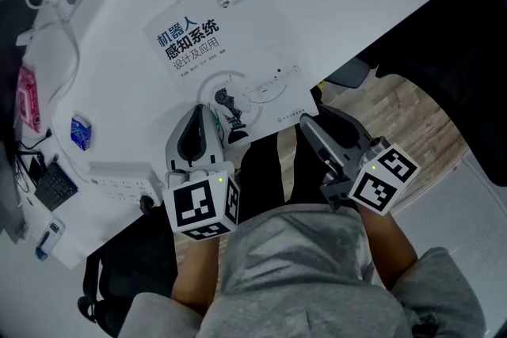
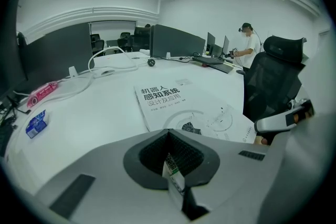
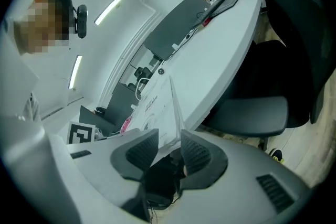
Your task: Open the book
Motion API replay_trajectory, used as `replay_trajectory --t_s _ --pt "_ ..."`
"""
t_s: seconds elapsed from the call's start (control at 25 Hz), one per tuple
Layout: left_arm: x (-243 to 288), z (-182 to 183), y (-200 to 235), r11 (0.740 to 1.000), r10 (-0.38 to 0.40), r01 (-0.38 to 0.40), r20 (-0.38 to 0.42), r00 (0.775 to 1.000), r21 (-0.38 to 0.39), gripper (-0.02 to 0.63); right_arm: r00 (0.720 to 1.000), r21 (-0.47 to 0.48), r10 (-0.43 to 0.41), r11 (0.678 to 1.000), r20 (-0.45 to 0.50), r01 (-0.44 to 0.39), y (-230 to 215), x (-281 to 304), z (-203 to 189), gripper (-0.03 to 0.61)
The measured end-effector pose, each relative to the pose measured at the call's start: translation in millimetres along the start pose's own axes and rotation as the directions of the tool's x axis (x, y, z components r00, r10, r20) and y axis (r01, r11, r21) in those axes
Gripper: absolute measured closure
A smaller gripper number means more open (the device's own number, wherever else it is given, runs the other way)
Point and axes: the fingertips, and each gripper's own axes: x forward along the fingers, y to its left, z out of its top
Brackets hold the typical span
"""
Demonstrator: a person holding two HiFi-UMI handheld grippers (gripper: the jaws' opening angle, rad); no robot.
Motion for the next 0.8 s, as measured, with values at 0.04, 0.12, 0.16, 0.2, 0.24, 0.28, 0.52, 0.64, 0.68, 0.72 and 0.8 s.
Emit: replay_trajectory --t_s 0.04,0.12,0.16,0.2,0.24,0.28,0.52,0.64,0.68,0.72,0.8 --pt "0.4 0.1 -0.5 1.0 -0.003 0.003 -0.001 1.0 0.0 0.604 1.0 -0.003 0.012 1.0 0.01 -0.012 3.7 -1.3 2.2 0.443" --pt "1.0 -0.2 -1.2 1.0 -0.015 0.015 -0.001 1.0 0.005 0.604 0.998 -0.015 0.051 0.999 0.035 -0.051 15.9 -6.5 7.2 0.443" --pt "1.4 -0.1 -0.8 1.0 -0.021 0.021 0.001 1.0 0.01 0.604 0.996 -0.022 0.076 0.997 0.042 -0.075 21.8 -7.8 8.4 0.443" --pt "2.0 0.1 0.0 1.0 -0.026 0.026 0.005 1.0 0.015 0.604 0.994 -0.021 0.098 0.995 0.042 -0.097 25.1 -6.4 8.1 0.443" --pt "2.5 0.0 0.8 0.999 -0.03 0.03 0.007 1.0 0.021 0.604 0.993 -0.004 0.113 0.994 0.036 -0.113 25.3 -2.5 6.2 0.443" --pt "2.6 -0.5 1.1 0.999 -0.036 0.036 0.006 0.999 0.026 0.604 0.992 0.029 0.124 0.992 0.028 -0.125 23.9 2.7 3.4 0.443" --pt "14.7 12.5 -6.2 0.997 -0.078 0.078 0.025 0.997 0.01 0.604 0.993 0.051 0.104 0.993 0.053 -0.107 24.2 30.3 22.4 0.498" --pt "28.9 27.2 -22.4 0.986 -0.167 0.168 0.048 0.985 -0.02 0.604 0.992 -0.01 0.038 0.999 0.124 -0.037 15.2 28.6 45.4 0.518" --pt "31.6 33.0 -26.6 0.981 -0.192 0.194 0.057 0.98 -0.032 0.604 0.989 -0.026 0.022 1.0 0.146 -0.018 15.2 26.9 53.3 0.523" --pt "31.5 39.2 -28.4 0.978 -0.202 0.205 0.067 0.977 -0.036 0.604 0.987 -0.047 0.009 0.999 0.163 -0.001 17.8 25.6 60.0 0.527" --pt "24.8 50.1 -26.1 0.978 -0.201 0.204 0.087 0.976 -0.031 0.604 0.983 -0.113 -0.01 0.993 0.181 0.031 28.4 23.8 69.4 0.532"
